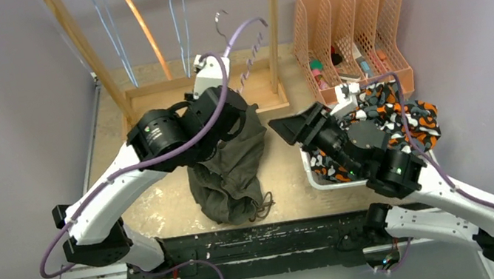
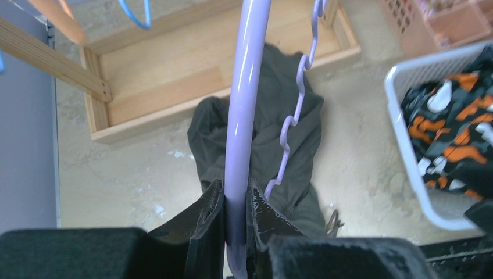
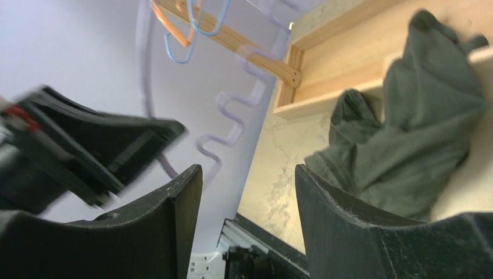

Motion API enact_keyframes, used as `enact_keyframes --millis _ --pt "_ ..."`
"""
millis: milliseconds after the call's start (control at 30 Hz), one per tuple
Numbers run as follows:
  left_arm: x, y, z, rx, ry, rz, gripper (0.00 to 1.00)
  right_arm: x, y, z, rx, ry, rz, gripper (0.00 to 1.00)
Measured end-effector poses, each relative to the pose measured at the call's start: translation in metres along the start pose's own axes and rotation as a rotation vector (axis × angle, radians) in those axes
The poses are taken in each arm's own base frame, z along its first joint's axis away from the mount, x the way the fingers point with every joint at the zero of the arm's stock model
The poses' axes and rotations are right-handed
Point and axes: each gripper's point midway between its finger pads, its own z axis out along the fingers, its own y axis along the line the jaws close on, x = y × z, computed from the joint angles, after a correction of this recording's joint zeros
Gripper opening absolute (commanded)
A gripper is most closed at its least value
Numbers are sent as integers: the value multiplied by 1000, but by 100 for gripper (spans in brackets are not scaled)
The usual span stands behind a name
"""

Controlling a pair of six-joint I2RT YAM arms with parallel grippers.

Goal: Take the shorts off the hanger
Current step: Place the hanger on the clothes rod.

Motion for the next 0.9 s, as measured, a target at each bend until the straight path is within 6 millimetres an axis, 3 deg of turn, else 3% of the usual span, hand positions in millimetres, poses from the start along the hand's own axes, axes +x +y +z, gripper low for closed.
enact_keyframes --millis 133,333,433,600,767,867,900 --pt "24 -8 9 17 66 54 0 -20 44 25 -37 -34 -74 62" --pt "22 -11 3 58 69 34 0 -46 99 58 -156 -35 -95 64" --pt "21 -11 -2 86 58 6 0 -44 108 63 -199 -17 -76 63" --pt "22 -6 -10 125 52 -20 0 -21 119 82 -263 69 -22 64" --pt "18 -10 -12 147 41 -41 0 -4 114 103 -239 116 15 62" --pt "20 -12 -10 148 46 -37 0 -4 110 109 -218 105 35 52" --pt "22 -12 -10 148 49 -34 0 -7 110 110 -219 95 41 42"
